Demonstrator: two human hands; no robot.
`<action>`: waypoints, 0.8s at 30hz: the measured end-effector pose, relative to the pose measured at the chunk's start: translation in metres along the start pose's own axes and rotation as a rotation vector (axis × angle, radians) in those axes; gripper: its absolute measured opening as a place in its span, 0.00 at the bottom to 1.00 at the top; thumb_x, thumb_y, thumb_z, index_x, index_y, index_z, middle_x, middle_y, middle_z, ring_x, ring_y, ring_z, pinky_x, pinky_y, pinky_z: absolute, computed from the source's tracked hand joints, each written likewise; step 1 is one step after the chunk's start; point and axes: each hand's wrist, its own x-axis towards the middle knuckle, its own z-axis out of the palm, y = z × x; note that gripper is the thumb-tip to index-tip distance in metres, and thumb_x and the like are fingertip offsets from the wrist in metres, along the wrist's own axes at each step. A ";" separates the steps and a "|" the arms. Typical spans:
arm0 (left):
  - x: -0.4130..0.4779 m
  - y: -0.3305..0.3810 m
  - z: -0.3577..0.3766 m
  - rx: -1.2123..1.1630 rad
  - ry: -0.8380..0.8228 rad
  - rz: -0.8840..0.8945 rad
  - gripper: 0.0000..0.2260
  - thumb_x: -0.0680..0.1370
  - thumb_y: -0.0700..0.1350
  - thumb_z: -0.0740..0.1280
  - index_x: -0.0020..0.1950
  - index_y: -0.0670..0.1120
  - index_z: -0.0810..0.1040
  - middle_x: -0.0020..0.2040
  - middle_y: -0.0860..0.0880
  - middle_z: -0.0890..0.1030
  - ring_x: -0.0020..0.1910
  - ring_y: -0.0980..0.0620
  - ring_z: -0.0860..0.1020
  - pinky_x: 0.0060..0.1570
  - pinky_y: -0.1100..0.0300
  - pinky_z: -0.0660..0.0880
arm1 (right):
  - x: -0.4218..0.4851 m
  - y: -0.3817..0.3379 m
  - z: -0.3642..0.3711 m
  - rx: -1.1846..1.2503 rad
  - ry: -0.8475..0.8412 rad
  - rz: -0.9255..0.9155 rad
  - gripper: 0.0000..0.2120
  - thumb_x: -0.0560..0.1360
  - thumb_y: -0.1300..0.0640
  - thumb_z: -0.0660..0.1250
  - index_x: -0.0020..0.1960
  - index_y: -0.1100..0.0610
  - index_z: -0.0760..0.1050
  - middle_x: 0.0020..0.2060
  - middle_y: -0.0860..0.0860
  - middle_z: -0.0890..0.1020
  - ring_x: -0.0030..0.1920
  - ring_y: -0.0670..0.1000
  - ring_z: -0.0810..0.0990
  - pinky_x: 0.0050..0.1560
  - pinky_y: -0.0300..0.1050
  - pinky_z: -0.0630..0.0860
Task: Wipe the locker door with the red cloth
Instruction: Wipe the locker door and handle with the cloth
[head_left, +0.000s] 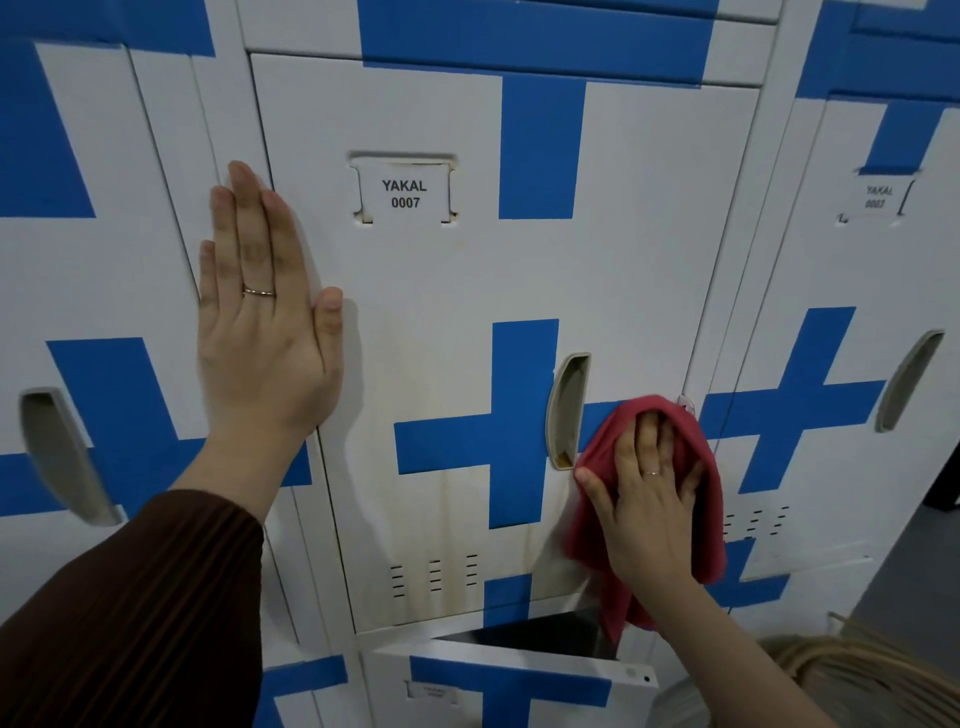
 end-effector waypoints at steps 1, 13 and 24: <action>0.000 0.000 0.000 -0.002 0.001 -0.002 0.26 0.81 0.47 0.48 0.74 0.35 0.48 0.74 0.33 0.51 0.74 0.39 0.48 0.73 0.56 0.40 | -0.005 0.002 0.004 0.010 -0.011 0.010 0.33 0.73 0.33 0.35 0.71 0.51 0.39 0.71 0.50 0.47 0.70 0.52 0.42 0.66 0.56 0.41; -0.001 0.001 0.001 0.011 0.018 0.002 0.26 0.80 0.47 0.47 0.74 0.35 0.48 0.74 0.32 0.52 0.74 0.39 0.49 0.73 0.53 0.43 | -0.010 -0.011 0.017 0.148 0.068 0.065 0.31 0.74 0.35 0.41 0.70 0.49 0.38 0.72 0.52 0.52 0.70 0.51 0.46 0.67 0.55 0.43; 0.000 0.000 0.001 0.018 0.002 -0.004 0.27 0.81 0.50 0.45 0.74 0.34 0.48 0.74 0.32 0.52 0.74 0.38 0.49 0.73 0.53 0.43 | -0.008 -0.008 0.013 0.219 0.035 0.146 0.33 0.71 0.34 0.42 0.68 0.45 0.33 0.68 0.44 0.39 0.69 0.47 0.38 0.67 0.51 0.38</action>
